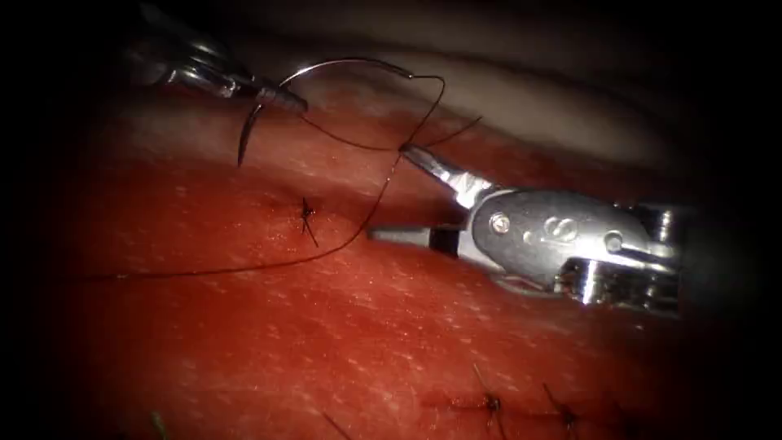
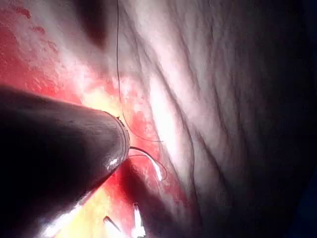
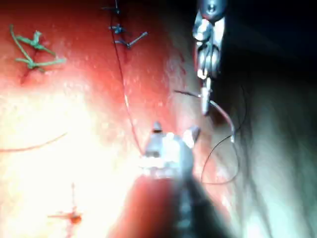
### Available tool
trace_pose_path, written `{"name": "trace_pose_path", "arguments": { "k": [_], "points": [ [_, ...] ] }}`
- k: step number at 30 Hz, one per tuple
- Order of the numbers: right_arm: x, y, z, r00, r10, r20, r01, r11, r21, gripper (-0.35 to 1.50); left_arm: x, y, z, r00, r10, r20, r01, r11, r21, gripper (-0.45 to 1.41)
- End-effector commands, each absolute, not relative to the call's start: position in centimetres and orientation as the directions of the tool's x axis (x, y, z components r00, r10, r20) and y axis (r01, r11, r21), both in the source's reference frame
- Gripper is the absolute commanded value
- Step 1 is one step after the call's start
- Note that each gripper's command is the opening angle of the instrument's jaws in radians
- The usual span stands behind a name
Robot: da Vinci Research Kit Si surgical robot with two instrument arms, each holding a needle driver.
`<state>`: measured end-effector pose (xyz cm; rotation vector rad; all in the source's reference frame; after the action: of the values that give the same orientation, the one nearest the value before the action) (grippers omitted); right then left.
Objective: Wound Closure
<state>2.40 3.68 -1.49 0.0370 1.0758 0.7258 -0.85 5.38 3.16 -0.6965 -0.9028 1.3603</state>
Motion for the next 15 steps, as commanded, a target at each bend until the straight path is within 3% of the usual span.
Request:
{"name": "trace_pose_path", "arguments": {
  "k": [1, 9, 15],
  "points": [
    [2.4, 3.7, -1.33, 0.217, 0.575, -0.789, -0.527, 0.749, 0.401, 1.06, -0.86, 5.35, 3.19, -0.006, 0.988, 0.151, -0.479, 0.13, -0.868, -0.35],
    [2.04, 3.83, -0.92, -0.189, 0.624, -0.759, -0.526, 0.588, 0.614, 0.93, -0.81, 5.17, 3.04, 0.055, 0.941, 0.334, -0.146, 0.339, -0.93, -0.35],
    [2.18, 3.9, -0.98, -0.321, 0.609, -0.725, -0.504, 0.538, 0.675, 0.95, -1.01, 5.01, 3.04, 0.072, 0.927, 0.368, -0.001, 0.369, -0.929, -0.35]
  ]
}}
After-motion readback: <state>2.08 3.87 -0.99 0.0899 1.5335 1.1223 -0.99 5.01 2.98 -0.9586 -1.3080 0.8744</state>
